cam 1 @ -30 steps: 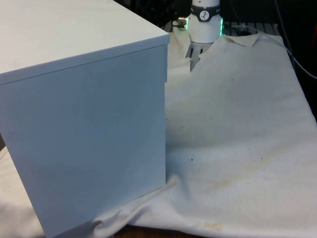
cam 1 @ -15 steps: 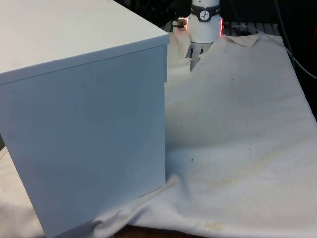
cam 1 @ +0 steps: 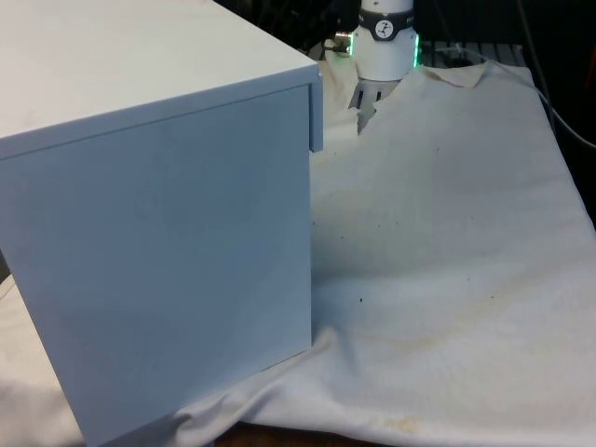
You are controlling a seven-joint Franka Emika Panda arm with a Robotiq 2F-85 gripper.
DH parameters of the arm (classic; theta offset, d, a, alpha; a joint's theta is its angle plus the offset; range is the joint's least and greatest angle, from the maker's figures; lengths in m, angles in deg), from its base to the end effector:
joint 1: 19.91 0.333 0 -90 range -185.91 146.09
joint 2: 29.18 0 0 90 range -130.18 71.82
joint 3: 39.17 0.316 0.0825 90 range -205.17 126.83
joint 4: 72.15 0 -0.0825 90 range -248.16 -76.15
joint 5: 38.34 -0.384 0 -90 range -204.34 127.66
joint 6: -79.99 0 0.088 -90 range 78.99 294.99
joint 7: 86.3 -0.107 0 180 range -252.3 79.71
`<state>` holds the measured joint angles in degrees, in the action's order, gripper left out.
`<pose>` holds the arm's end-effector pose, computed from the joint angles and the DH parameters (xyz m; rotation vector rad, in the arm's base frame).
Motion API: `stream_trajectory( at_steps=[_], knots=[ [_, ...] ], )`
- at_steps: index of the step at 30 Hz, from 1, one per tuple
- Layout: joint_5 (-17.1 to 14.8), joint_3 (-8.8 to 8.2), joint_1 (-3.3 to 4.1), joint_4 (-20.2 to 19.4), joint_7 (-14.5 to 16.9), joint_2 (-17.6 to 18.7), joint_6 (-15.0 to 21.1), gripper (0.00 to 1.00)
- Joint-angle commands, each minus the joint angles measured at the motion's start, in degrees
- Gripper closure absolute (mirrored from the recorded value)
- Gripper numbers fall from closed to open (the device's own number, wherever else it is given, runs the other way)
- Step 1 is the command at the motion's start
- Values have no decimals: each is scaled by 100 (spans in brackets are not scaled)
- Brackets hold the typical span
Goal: Open the drawer, then close it.
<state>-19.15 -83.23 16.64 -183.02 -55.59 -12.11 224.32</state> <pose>0.6335 -0.0497 0.4108 2.4426 0.8993 0.2411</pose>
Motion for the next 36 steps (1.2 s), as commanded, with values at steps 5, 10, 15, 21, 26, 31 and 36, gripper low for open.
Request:
stream_trajectory(
  at_steps=[5, 10, 15, 21, 26, 31, 36],
  knots=[
    [34, -17, 29, -23, -46, -17, 11, 100],
    [86, -34, 92, -86, -138, -57, 63, 100],
    [246, -34, 143, -229, -424, -143, 241, 100],
    [493, -29, 183, -390, -756, -212, 447, 100],
    [728, -11, 218, -481, -997, -269, 510, 100],
    [871, 6, 252, -498, -1077, -321, 470, 100],
    [997, 23, 298, -527, -1112, -378, 418, 100]
  ],
)
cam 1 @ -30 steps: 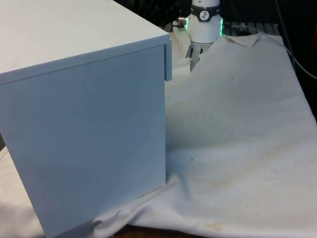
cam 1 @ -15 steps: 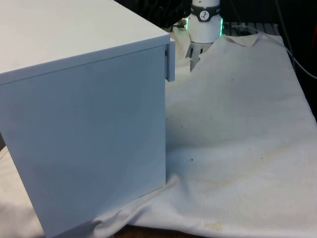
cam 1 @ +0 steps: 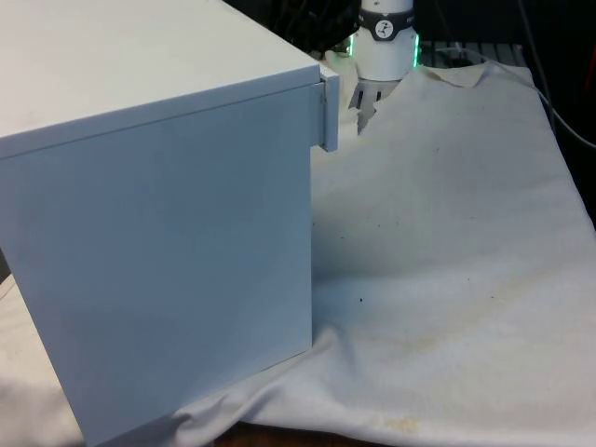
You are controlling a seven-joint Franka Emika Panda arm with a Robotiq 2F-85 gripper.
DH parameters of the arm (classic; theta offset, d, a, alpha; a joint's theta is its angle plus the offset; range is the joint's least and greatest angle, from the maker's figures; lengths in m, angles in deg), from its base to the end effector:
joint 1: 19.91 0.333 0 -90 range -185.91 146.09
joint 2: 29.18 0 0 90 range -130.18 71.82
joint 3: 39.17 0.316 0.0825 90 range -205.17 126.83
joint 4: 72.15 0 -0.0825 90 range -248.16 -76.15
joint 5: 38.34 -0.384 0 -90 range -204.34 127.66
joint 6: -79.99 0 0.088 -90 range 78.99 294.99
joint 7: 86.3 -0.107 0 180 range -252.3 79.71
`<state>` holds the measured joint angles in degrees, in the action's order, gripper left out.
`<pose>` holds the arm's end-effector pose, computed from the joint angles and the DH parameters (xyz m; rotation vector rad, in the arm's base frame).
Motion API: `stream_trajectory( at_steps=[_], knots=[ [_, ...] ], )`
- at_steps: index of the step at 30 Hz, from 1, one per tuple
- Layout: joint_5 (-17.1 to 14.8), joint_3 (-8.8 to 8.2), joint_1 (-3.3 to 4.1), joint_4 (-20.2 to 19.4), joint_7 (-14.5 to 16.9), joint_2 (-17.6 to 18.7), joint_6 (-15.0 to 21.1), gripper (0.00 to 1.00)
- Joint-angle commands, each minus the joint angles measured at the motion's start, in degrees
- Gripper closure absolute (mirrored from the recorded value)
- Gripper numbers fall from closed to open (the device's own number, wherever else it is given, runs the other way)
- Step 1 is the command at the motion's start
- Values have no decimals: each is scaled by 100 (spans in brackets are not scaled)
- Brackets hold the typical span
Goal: Open the drawer, then close it.
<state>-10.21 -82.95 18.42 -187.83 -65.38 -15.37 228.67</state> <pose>0.6174 -0.0285 0.4037 2.4088 0.8708 0.3204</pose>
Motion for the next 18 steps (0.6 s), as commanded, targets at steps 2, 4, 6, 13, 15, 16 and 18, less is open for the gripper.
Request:
stream_trajectory(
  at_steps=[2, 4, 6, 13, 15, 16, 18],
  knots=[
    [166, 11, 126, -63, -149, -86, -40, 100],
    [223, 40, 132, -86, -172, -115, -52, 100],
    [298, 69, 138, -115, -212, -155, -69, 100],
    [544, 160, 143, -218, -350, -275, -115, 100],
    [607, 183, 155, -241, -390, -304, -138, 100],
    [659, 212, 160, -258, -424, -338, -166, 100],
    [693, 229, 160, -269, -447, -355, -183, 100]
  ],
)
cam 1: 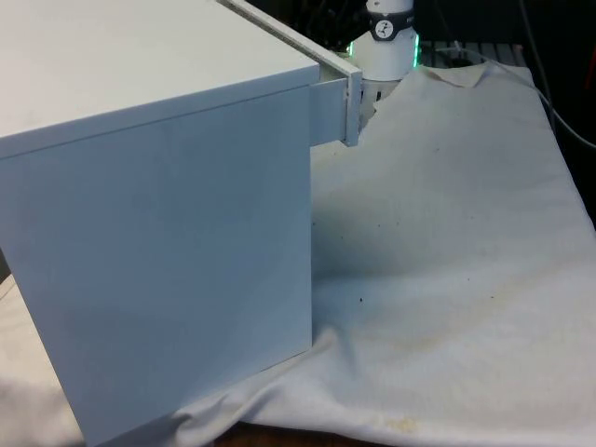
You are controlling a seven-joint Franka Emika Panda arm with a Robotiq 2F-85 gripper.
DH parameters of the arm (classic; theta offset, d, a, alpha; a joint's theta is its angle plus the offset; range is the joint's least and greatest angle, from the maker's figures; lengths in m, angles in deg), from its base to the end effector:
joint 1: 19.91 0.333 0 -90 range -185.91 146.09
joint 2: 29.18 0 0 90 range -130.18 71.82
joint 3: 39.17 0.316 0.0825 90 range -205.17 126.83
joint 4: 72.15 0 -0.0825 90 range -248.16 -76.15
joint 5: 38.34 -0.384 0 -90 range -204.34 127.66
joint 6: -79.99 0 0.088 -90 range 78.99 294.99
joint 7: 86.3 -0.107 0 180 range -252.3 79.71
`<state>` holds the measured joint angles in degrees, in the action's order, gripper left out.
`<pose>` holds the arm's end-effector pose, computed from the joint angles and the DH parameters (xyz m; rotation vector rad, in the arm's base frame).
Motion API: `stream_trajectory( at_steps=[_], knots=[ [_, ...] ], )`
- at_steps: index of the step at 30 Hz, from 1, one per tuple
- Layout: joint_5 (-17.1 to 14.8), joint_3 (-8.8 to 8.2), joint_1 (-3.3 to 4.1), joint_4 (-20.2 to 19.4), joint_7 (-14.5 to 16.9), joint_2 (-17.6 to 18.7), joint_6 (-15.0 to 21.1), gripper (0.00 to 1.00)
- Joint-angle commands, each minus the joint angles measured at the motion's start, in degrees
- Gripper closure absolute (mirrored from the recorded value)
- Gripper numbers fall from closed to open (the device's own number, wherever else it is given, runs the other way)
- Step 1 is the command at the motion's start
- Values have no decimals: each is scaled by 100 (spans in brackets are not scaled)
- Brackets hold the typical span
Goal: Open the drawer, then close it.
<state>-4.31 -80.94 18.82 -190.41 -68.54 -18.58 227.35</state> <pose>0.6032 -0.0090 0.4024 2.3787 0.9218 0.3057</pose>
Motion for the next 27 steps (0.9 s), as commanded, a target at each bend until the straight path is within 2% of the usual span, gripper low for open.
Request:
stream_trajectory(
  at_steps=[1, 9, 10, 11, 16, 18, 19, 20, 26, 27],
  knots=[
    [143, 46, 126, -29, -160, -57, -69, 100],
    [556, 235, 120, -212, -561, -298, -223, 100],
    [464, 218, 29, -212, -453, -269, -201, 100],
    [607, 264, 115, -241, -619, -327, -241, 100],
    [911, 401, 86, -418, -991, -516, -286, 100],
    [957, 418, 80, -447, -1049, -544, -286, 100],
    [917, 435, 34, -464, -1037, -533, -298, 100],
    [1054, 458, 86, -516, -1180, -607, -298, 100],
    [1392, 630, 69, -756, -1621, -848, -350, 100],
    [1306, 636, 34, -756, -1558, -814, -344, 100]
  ],
)
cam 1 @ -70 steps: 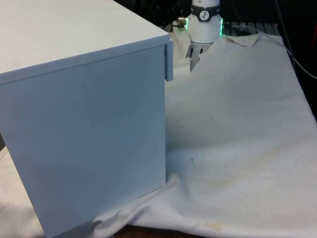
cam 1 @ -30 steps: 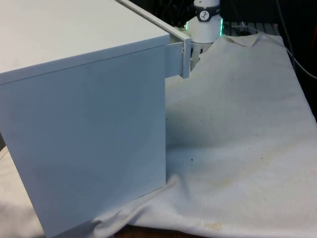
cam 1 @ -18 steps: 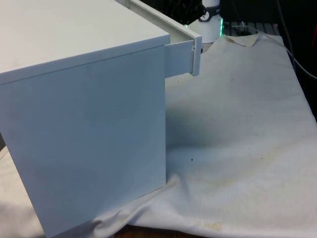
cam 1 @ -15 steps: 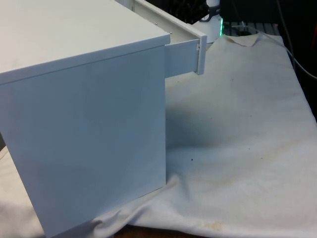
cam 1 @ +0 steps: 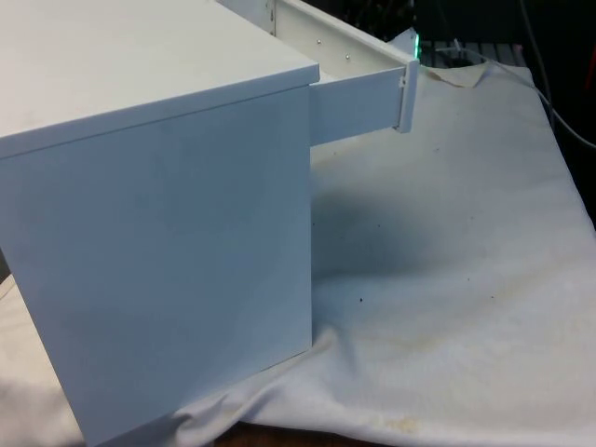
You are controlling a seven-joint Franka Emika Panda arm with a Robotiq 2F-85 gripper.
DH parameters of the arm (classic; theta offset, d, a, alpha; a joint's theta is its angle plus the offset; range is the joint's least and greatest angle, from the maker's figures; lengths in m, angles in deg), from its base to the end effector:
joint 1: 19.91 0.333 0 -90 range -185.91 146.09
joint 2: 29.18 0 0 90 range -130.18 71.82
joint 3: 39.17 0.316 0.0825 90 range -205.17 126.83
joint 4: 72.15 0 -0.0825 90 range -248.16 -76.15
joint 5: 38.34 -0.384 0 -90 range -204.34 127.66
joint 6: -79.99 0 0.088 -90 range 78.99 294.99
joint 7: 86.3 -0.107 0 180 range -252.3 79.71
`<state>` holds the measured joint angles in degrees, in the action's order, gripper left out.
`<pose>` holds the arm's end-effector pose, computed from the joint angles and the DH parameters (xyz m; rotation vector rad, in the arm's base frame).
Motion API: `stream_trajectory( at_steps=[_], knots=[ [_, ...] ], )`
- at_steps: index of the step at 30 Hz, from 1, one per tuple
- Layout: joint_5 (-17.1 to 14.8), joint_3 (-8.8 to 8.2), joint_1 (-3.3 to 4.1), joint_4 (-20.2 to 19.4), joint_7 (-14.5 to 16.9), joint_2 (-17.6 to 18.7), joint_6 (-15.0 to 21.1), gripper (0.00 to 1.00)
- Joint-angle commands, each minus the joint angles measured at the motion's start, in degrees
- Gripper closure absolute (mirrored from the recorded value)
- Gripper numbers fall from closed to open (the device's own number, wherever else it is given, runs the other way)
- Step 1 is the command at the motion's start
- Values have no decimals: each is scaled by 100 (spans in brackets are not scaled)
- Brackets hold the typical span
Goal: Open the drawer, then close it.
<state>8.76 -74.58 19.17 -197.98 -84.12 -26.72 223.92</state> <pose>0.5584 0.0436 0.3949 2.3722 0.8930 0.3434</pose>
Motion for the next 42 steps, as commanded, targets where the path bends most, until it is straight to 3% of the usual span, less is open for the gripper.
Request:
stream_trajectory(
  at_steps=[1, 7, 10, 11, 14, 19, 20, 25, 29, 30, 31, 42],
  knots=[
    [126, 17, 34, -34, -120, -63, -6, 100],
    [407, 160, 29, -269, -481, -275, -40, 100],
    [355, 183, 0, -298, -458, -269, -23, 100],
    [493, 229, 29, -367, -596, -361, -63, 100],
    [602, 327, 23, -487, -751, -476, -109, 100],
    [722, 447, 17, -625, -940, -596, -149, 100],
    [636, 424, 0, -590, -859, -544, -126, 100],
    [911, 533, 46, -733, -1186, -665, -178, 100],
    [985, 550, 34, -733, -1266, -653, -172, 100],
    [940, 504, 0, -659, -1203, -567, -132, 100],
    [991, 539, 29, -728, -1272, -647, -166, 100],
    [957, 504, 0, -670, -1232, -573, -138, 100]
  ],
)
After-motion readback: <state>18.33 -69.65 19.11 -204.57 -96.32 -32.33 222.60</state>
